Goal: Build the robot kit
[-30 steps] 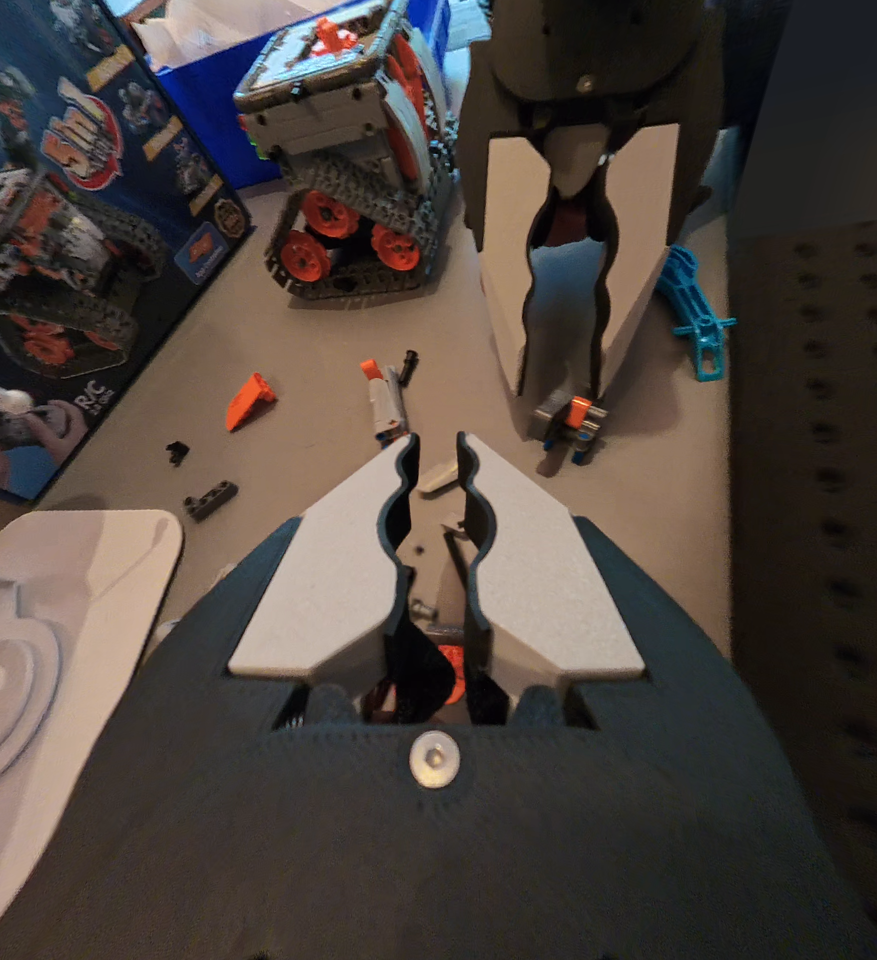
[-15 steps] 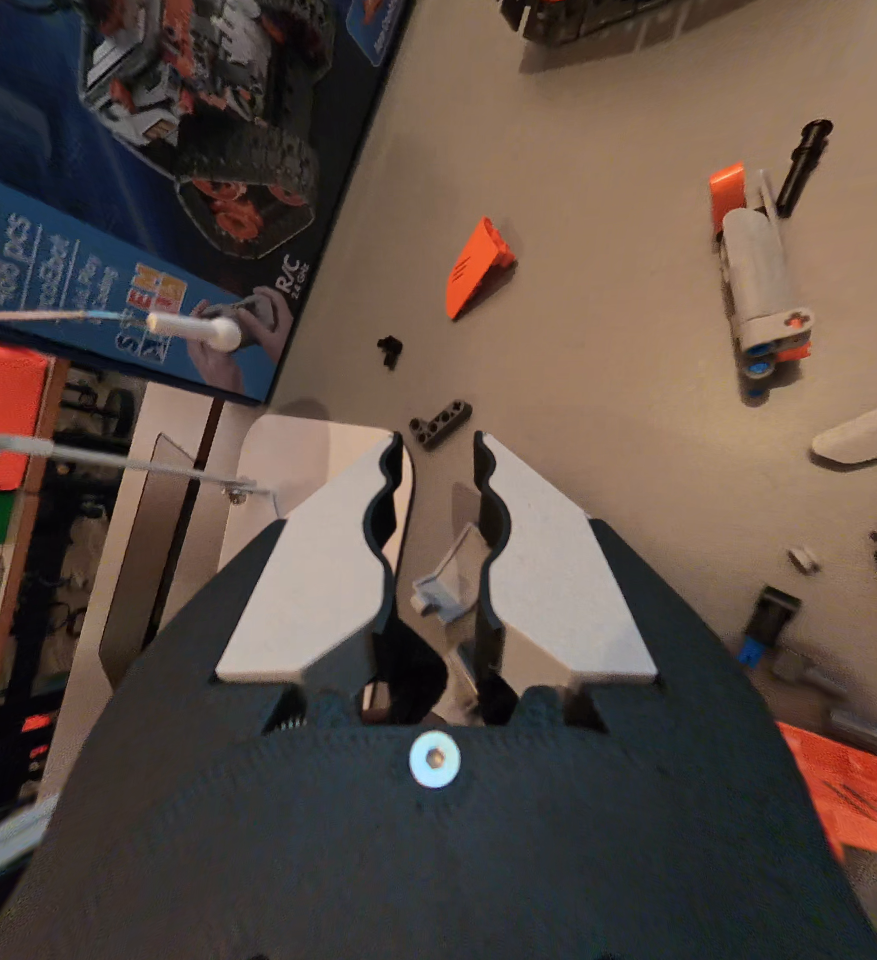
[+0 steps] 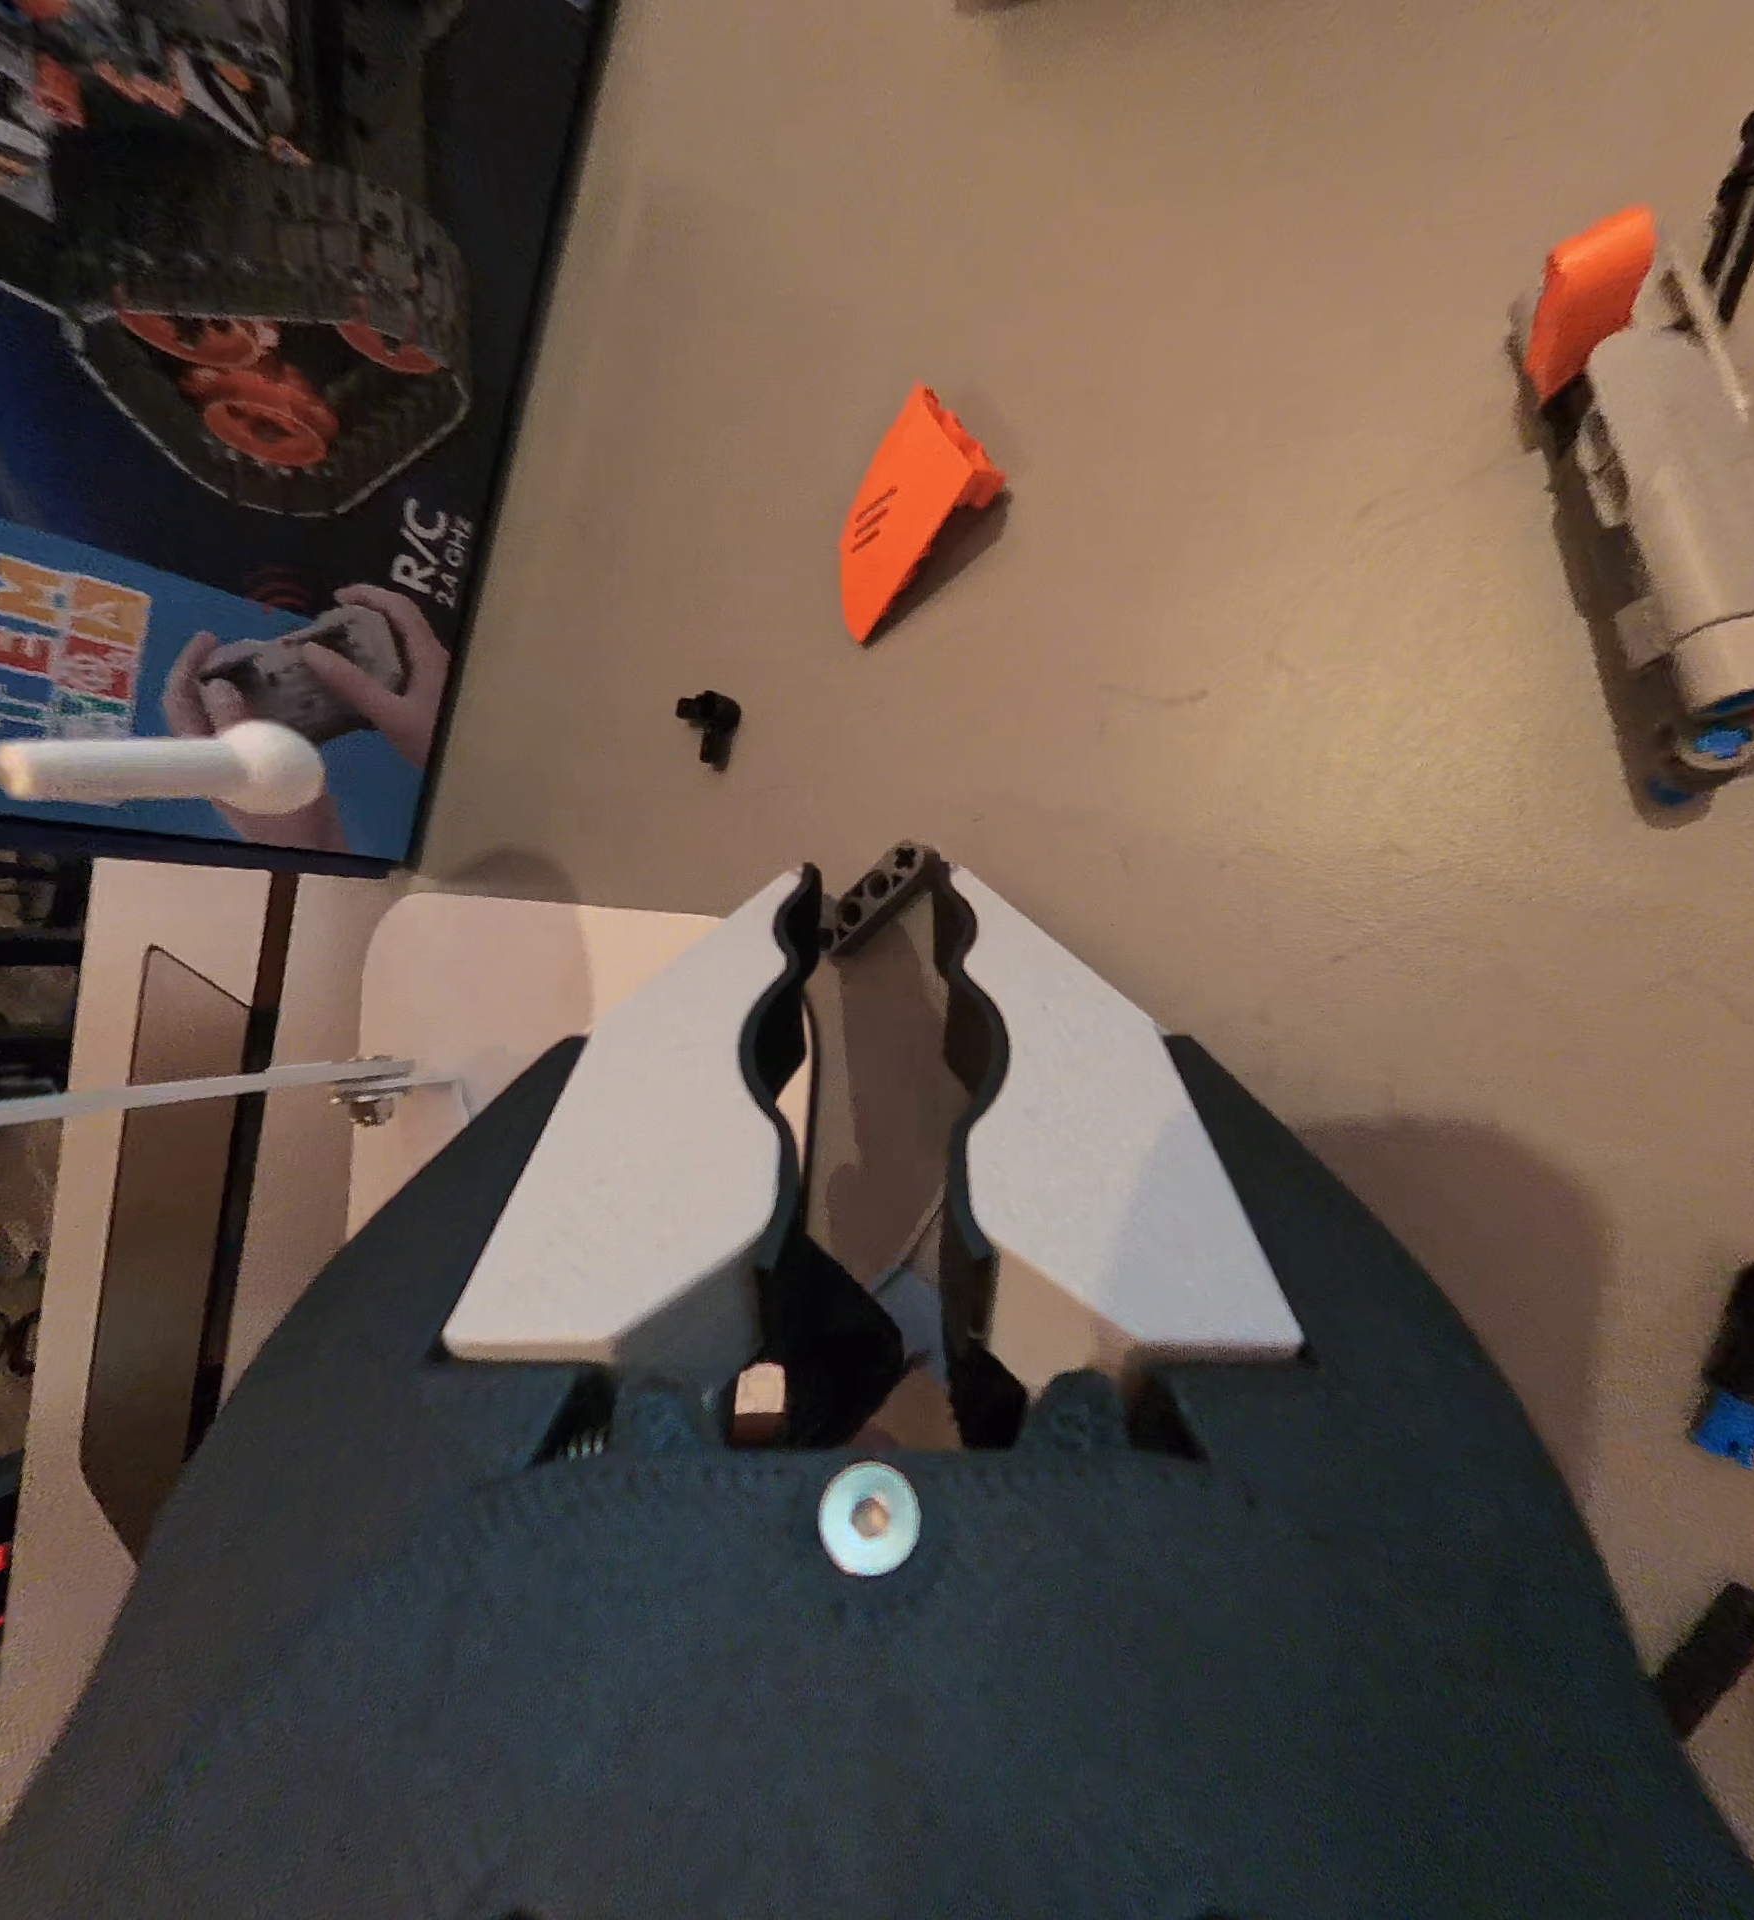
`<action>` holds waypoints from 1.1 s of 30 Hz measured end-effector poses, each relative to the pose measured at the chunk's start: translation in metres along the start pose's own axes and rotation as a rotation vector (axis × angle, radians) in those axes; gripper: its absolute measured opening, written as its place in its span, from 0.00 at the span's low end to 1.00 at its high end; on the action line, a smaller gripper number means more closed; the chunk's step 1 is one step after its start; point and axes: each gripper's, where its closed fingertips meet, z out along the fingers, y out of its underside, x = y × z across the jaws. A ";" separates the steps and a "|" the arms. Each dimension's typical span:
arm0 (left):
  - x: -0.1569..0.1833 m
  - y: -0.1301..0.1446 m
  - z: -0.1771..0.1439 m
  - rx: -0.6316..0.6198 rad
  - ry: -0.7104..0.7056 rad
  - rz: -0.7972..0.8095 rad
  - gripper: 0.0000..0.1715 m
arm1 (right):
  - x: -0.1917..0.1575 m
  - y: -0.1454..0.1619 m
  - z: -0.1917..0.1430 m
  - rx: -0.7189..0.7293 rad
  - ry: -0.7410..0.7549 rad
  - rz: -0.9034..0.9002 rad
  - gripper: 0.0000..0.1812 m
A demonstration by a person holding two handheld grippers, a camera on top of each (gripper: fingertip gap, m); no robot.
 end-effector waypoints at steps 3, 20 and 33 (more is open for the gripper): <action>-0.001 0.004 0.004 -0.014 0.031 -0.073 0.04 | 0.000 0.001 0.000 -0.002 0.000 -0.001 0.16; 0.019 -0.014 -0.004 0.058 0.107 -0.078 0.00 | 0.012 -0.006 -0.007 0.027 0.077 -0.025 0.15; 0.058 -0.066 -0.056 0.253 0.273 -0.105 0.00 | 0.041 -0.020 -0.023 0.051 0.335 -0.173 0.14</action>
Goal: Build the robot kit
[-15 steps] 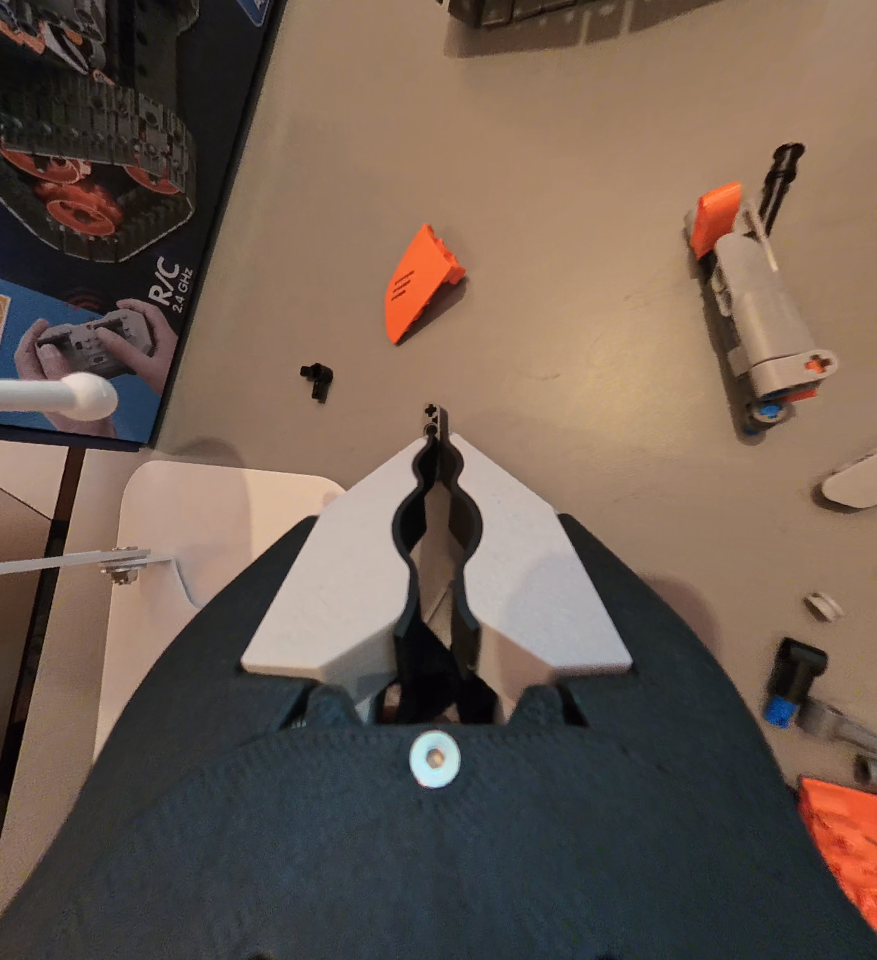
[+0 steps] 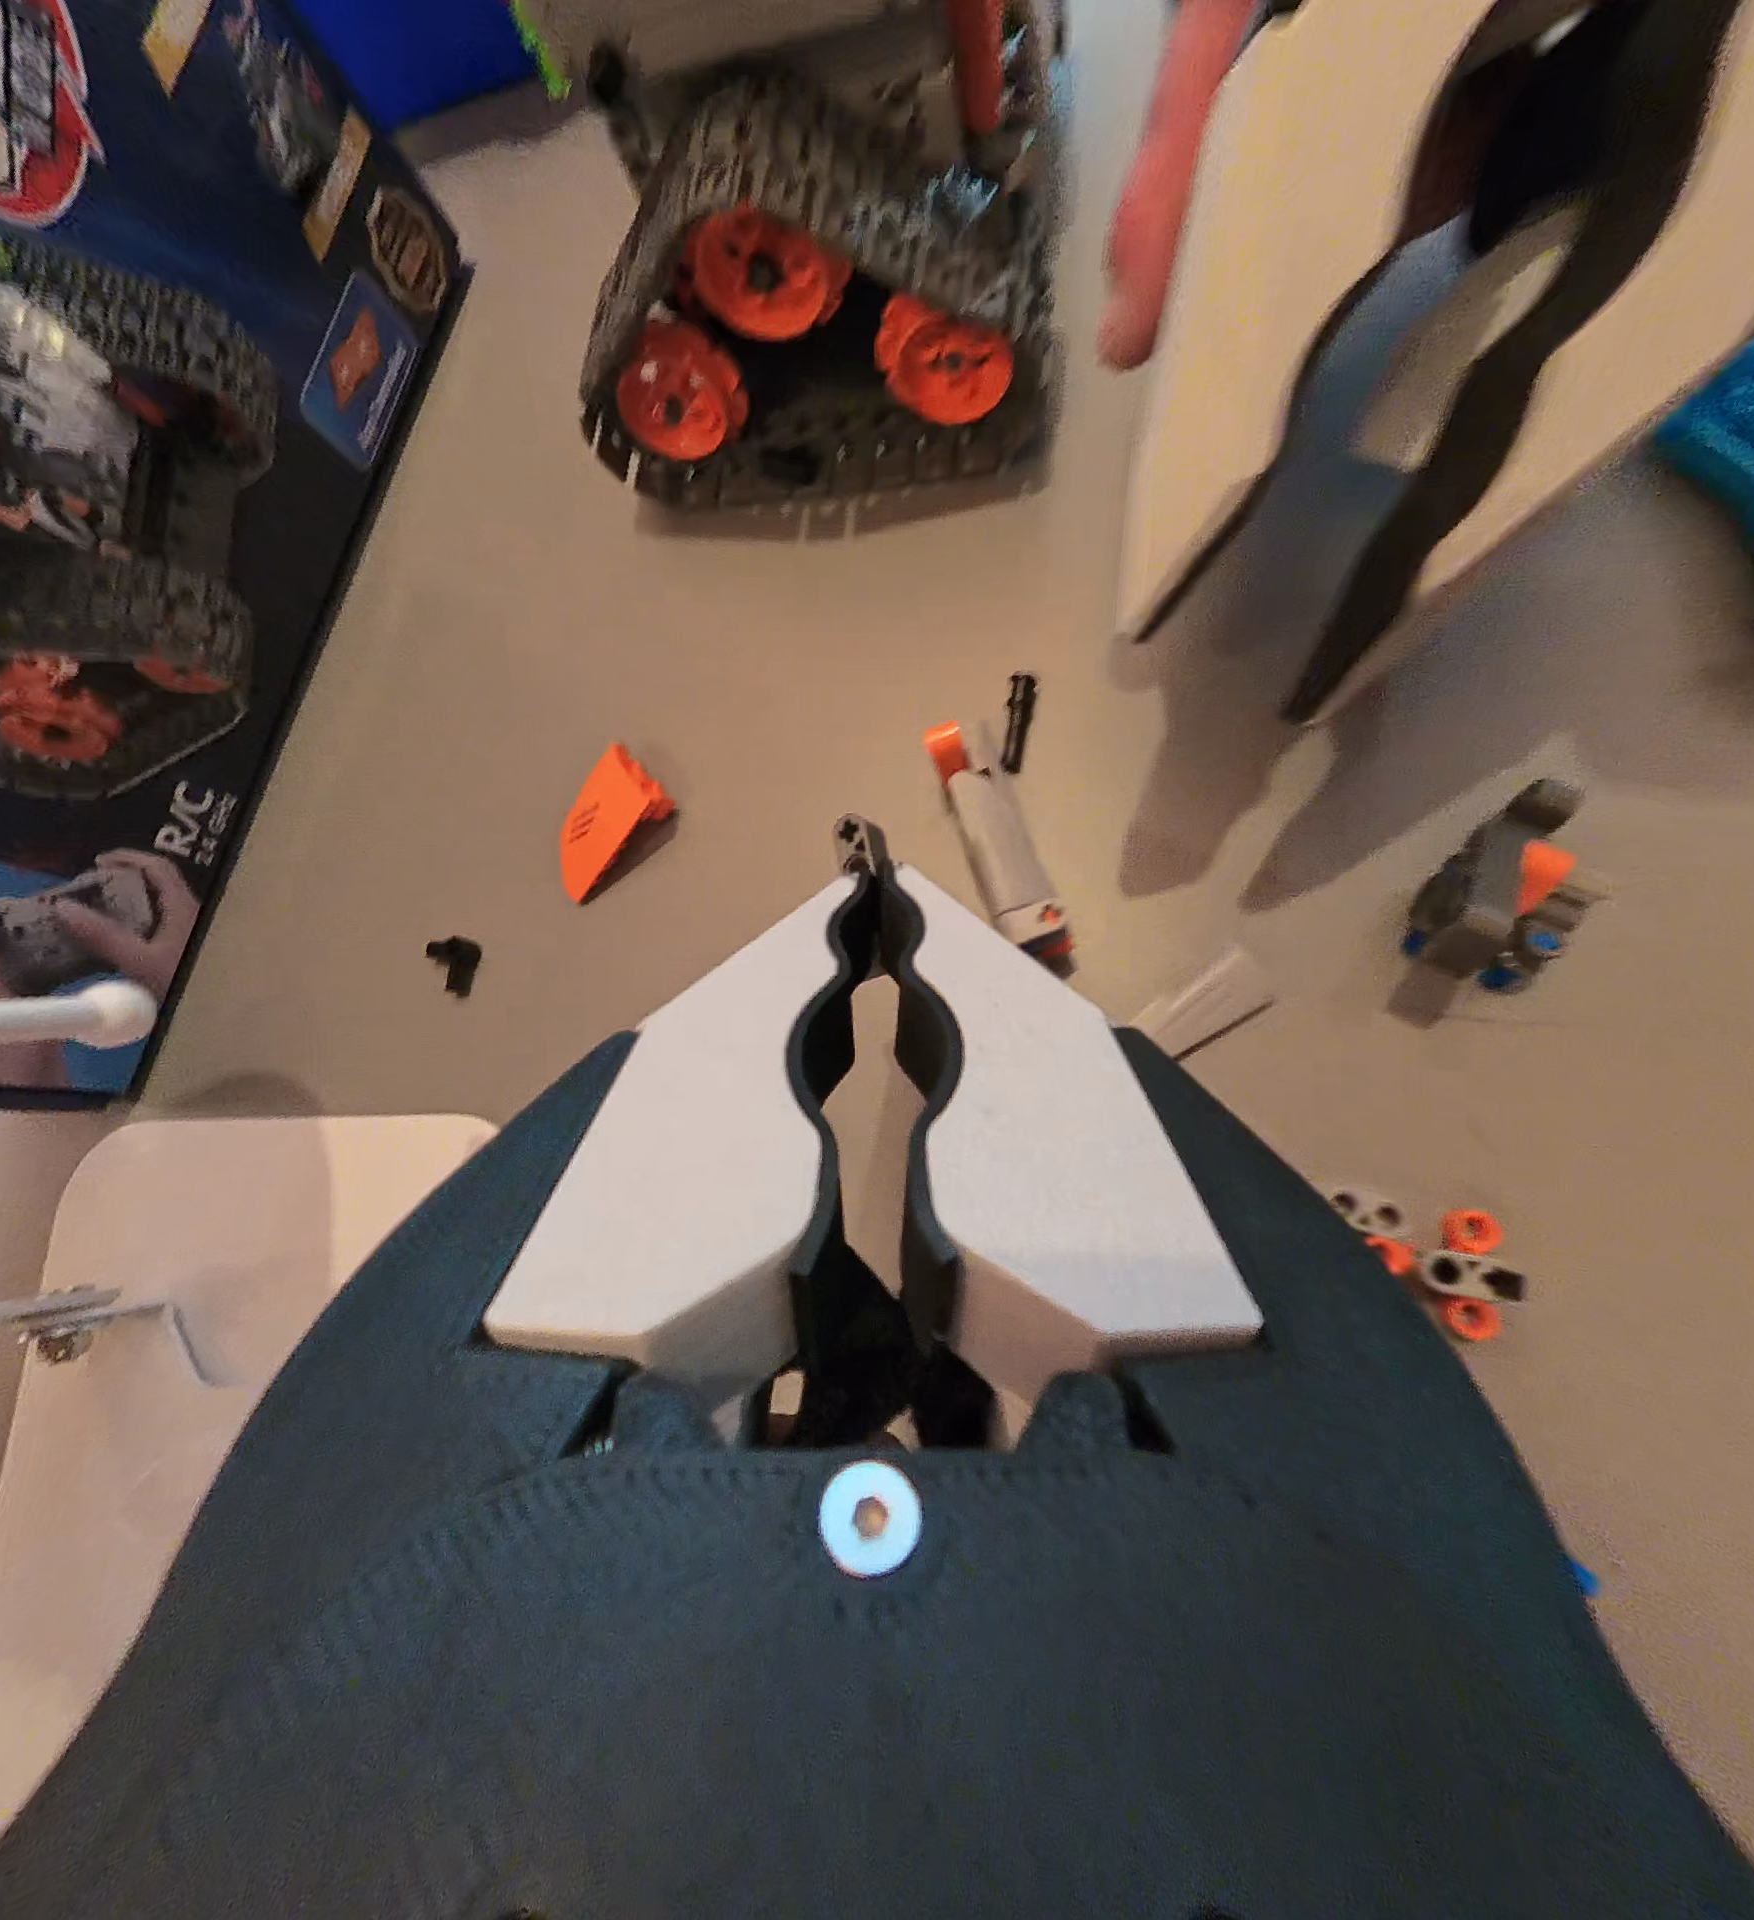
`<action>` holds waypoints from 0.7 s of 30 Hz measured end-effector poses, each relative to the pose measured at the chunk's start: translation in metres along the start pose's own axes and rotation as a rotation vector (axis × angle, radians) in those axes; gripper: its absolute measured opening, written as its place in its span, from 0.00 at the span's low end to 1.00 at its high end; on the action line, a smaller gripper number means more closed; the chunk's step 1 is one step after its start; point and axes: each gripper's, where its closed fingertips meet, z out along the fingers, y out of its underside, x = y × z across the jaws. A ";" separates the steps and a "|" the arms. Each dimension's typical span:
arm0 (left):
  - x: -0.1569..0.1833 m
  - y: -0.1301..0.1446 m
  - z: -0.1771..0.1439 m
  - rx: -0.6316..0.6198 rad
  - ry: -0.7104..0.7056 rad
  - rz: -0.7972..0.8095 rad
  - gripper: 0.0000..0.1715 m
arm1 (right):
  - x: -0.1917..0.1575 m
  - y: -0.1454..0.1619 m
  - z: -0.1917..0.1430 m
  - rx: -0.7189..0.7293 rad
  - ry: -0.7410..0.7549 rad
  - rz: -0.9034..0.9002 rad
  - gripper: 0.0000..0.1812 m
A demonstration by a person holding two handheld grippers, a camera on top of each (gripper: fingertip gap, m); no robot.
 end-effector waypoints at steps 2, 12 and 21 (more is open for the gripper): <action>0.008 -0.010 -0.004 0.037 0.032 -0.002 0.00 | 0.003 0.005 0.002 -0.035 0.037 -0.042 0.15; 0.045 -0.039 -0.014 0.140 0.176 0.022 0.00 | 0.007 0.010 0.005 -0.064 0.082 -0.085 0.17; 0.070 -0.050 -0.014 0.179 0.274 0.050 0.00 | -0.003 0.003 0.005 -0.020 0.037 -0.099 0.14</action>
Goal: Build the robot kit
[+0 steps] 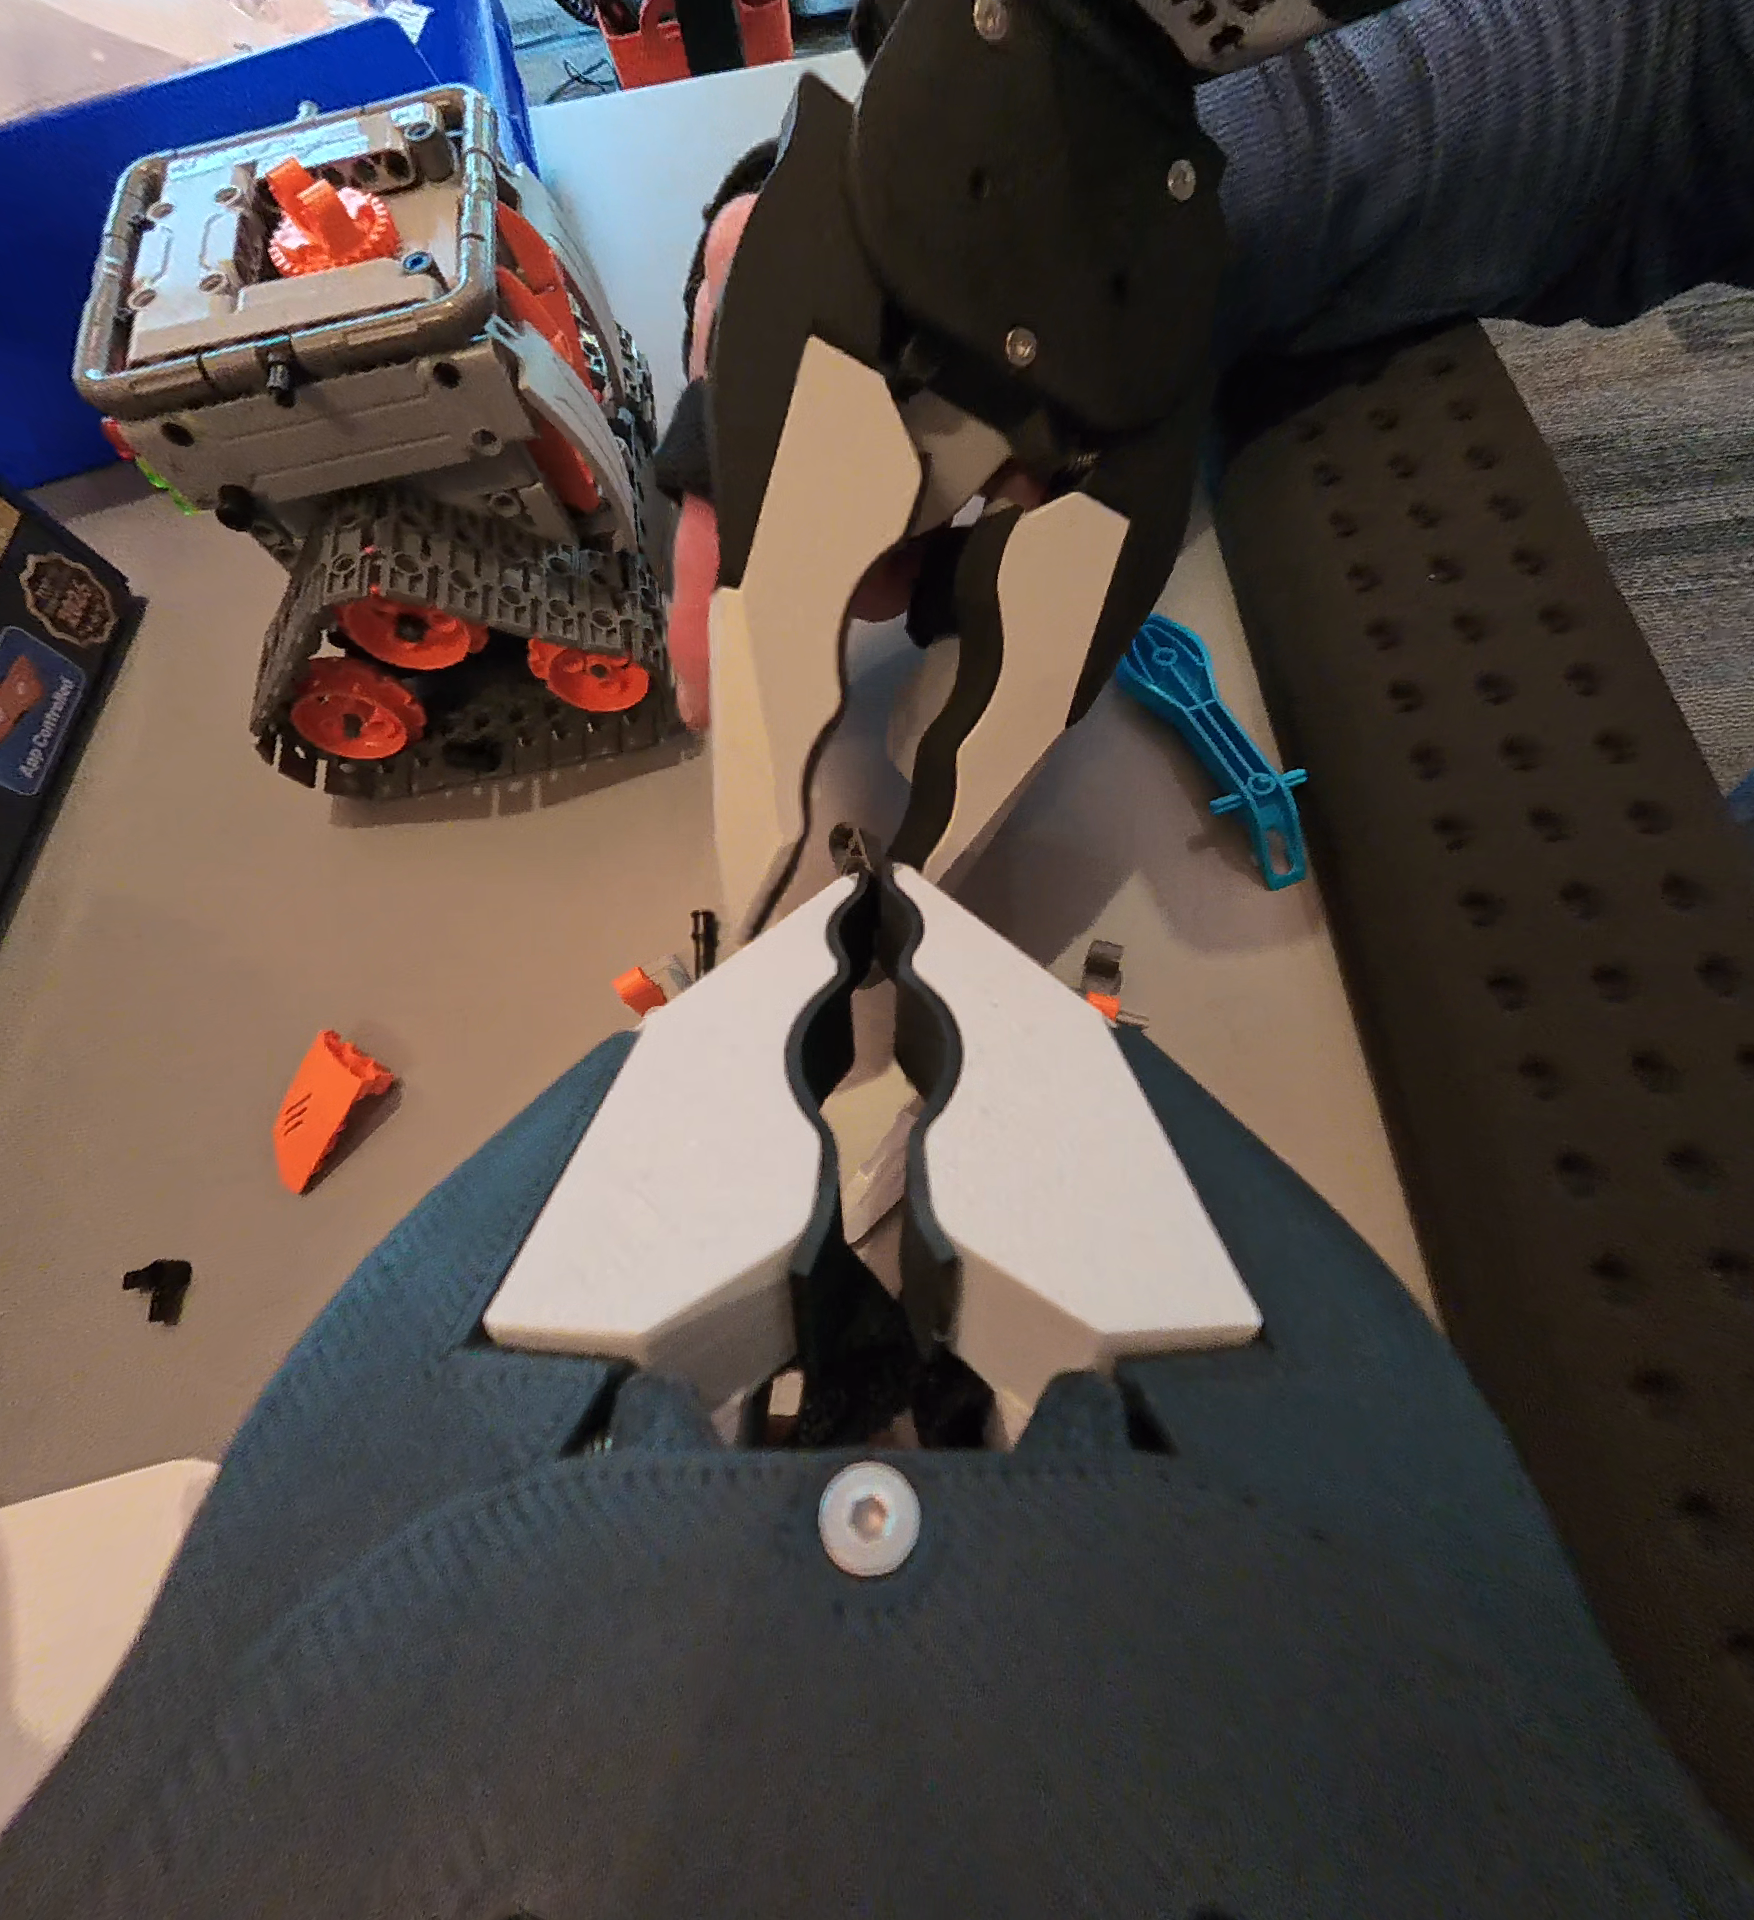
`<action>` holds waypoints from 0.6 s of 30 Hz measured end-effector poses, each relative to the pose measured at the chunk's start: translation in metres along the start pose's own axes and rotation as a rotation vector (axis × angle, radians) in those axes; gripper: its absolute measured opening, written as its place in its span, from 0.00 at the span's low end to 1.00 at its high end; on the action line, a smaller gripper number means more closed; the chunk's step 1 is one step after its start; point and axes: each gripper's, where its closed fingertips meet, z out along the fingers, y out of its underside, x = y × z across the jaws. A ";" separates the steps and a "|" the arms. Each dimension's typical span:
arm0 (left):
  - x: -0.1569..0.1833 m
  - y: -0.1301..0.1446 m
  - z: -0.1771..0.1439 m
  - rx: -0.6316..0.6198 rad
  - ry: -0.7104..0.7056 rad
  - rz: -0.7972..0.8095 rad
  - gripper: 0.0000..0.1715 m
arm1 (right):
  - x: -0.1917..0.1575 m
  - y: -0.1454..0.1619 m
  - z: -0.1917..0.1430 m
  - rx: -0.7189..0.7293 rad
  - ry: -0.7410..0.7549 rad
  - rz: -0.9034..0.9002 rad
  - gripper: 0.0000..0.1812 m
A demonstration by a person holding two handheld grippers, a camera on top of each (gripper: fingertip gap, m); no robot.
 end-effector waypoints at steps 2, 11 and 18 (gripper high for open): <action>0.000 0.001 0.002 0.001 0.003 -0.005 0.00 | -0.001 -0.003 -0.001 0.019 -0.002 -0.010 0.10; -0.002 -0.002 0.002 0.029 0.014 -0.031 0.00 | -0.001 -0.005 -0.003 0.026 0.008 -0.032 0.07; -0.003 -0.003 0.000 0.040 0.015 -0.037 0.00 | 0.000 -0.005 -0.003 0.025 0.013 -0.037 0.06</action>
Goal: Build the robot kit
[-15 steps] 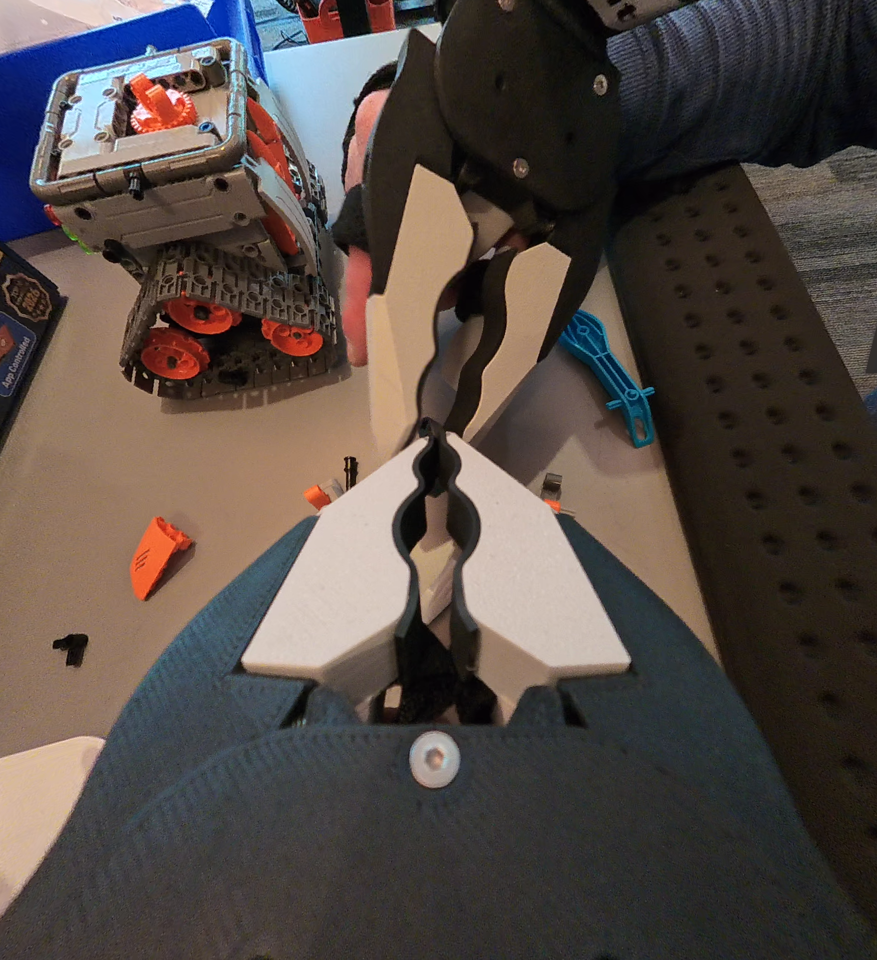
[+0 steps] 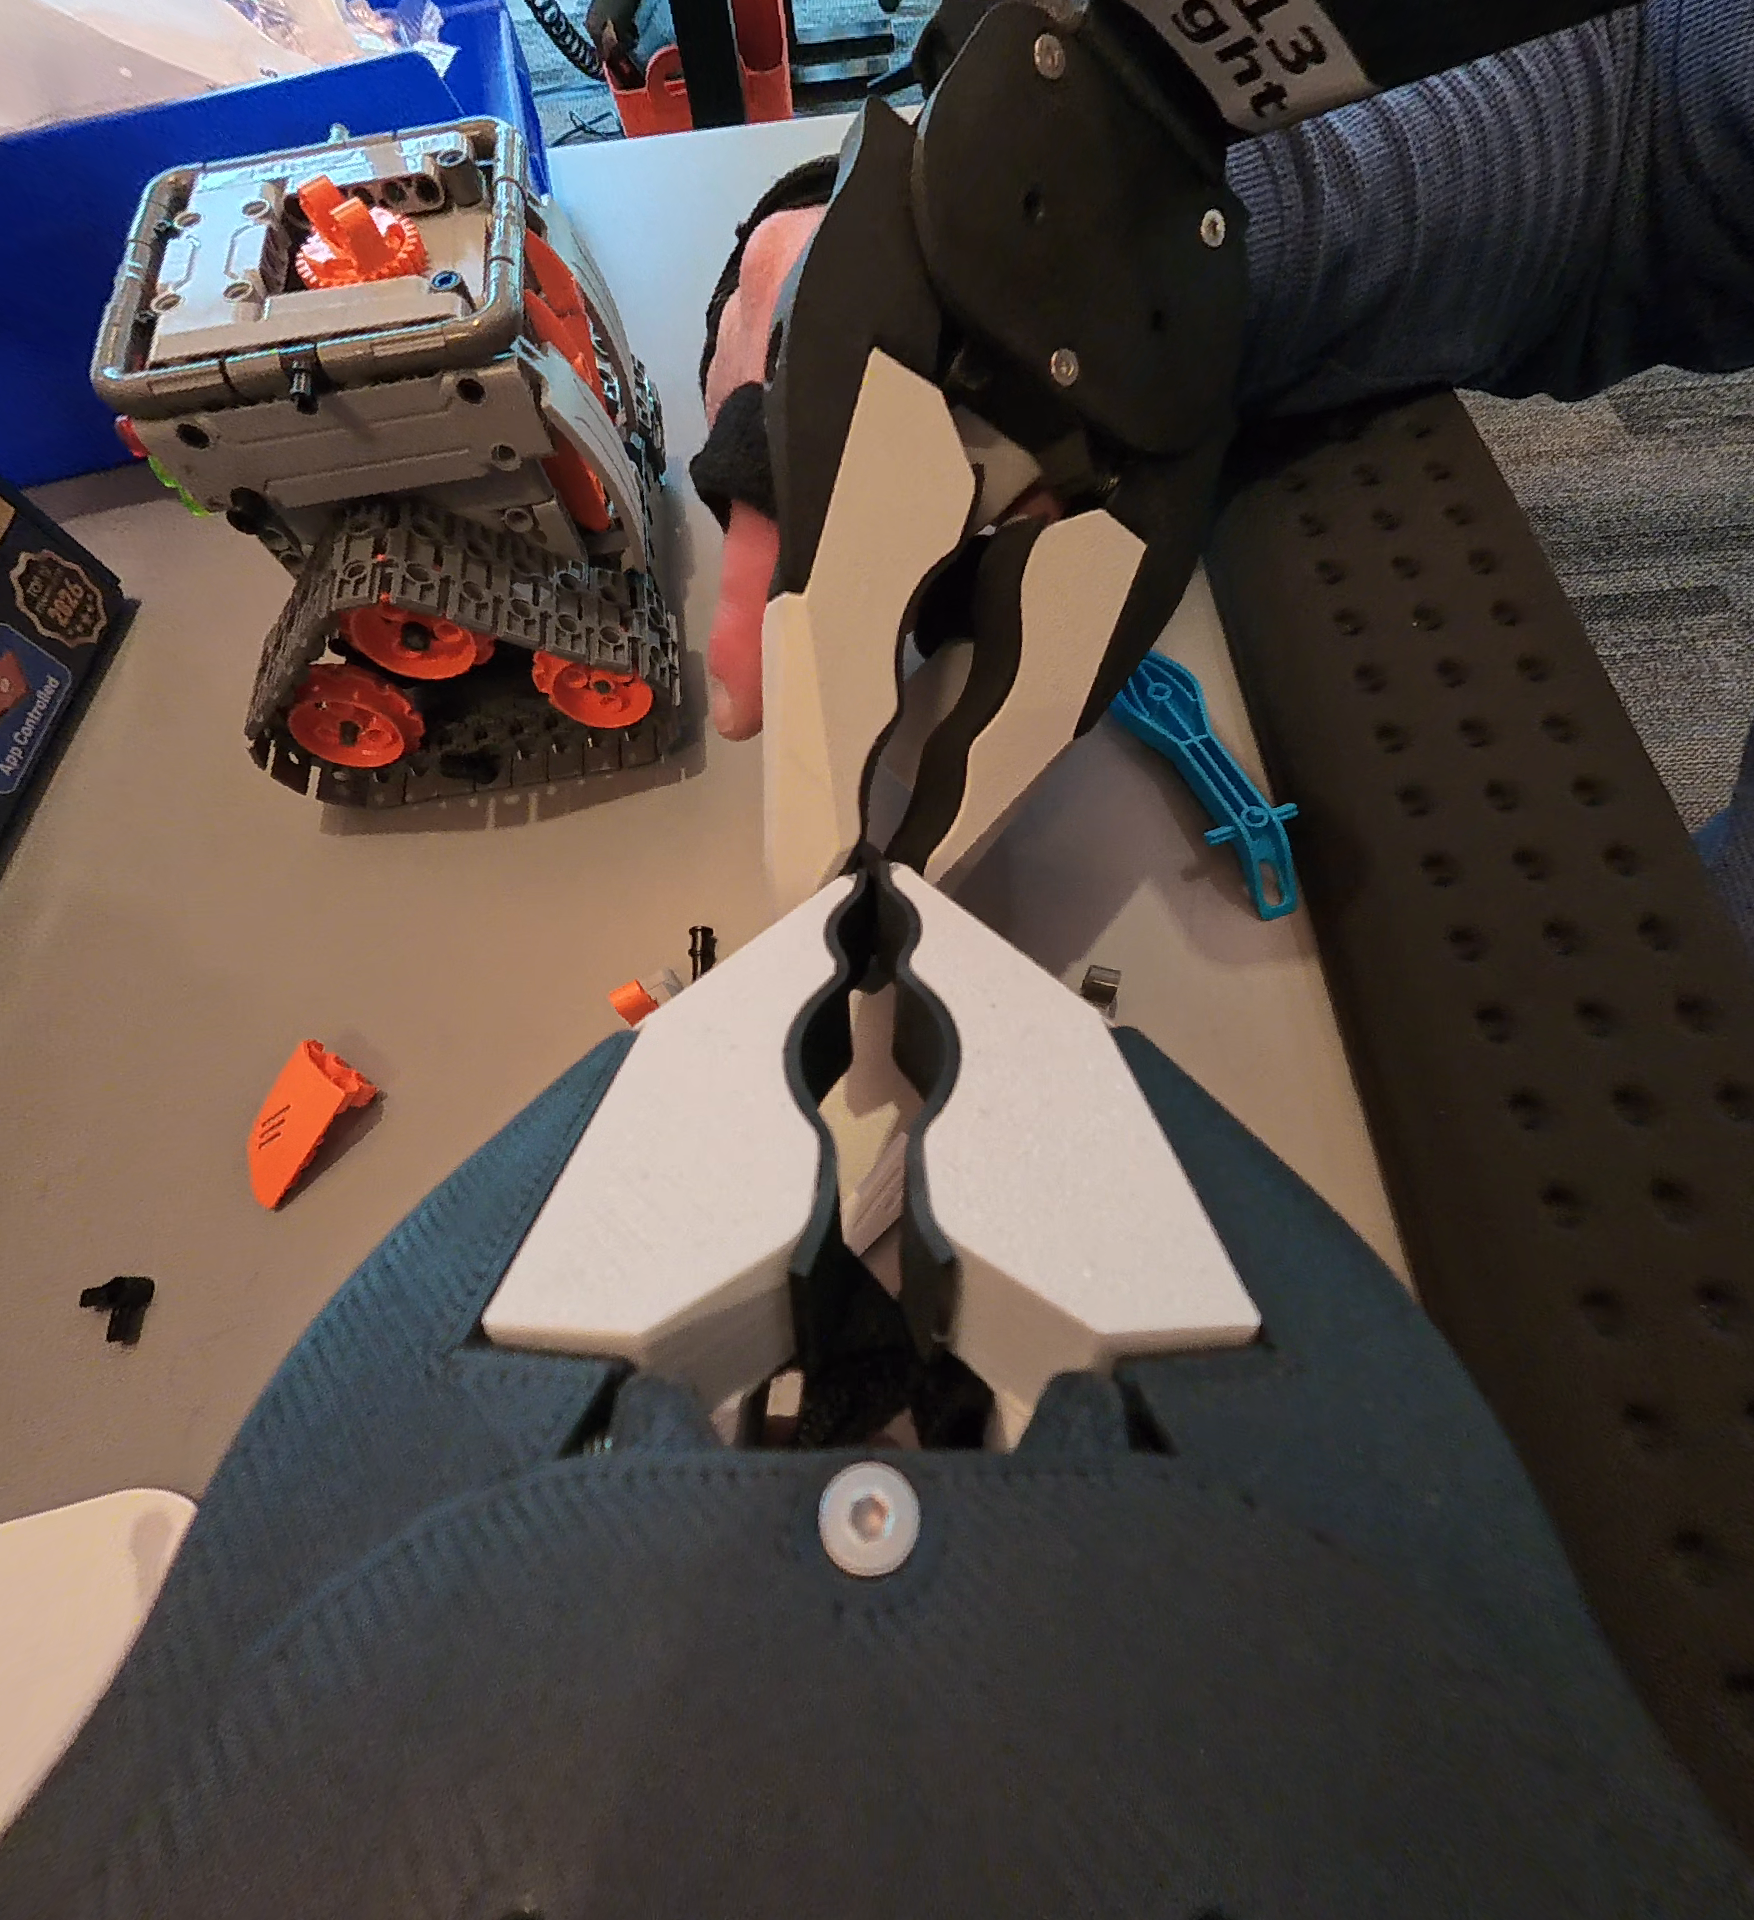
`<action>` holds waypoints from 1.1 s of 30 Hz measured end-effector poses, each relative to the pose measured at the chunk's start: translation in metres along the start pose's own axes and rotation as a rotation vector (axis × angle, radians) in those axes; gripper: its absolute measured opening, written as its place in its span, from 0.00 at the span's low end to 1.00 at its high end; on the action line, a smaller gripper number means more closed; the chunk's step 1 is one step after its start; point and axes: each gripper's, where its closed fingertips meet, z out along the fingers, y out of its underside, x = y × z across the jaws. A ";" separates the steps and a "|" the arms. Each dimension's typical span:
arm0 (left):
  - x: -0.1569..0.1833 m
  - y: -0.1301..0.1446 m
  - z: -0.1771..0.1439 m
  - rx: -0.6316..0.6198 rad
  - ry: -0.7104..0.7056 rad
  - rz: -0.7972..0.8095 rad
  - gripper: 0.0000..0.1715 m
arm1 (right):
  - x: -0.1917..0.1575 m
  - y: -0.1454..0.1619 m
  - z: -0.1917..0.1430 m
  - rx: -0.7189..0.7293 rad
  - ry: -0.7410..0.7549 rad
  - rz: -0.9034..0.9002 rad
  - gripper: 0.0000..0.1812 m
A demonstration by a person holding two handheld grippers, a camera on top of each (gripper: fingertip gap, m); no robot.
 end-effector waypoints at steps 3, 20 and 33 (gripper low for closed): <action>0.000 -0.001 -0.001 0.008 0.006 -0.006 0.00 | 0.000 -0.001 0.000 0.003 0.001 0.001 0.05; -0.001 -0.003 -0.002 0.028 0.005 -0.013 0.00 | 0.003 -0.001 -0.001 0.010 0.004 0.016 0.05; -0.001 -0.008 -0.006 0.056 0.018 -0.035 0.00 | 0.006 -0.007 -0.004 0.038 0.018 0.017 0.04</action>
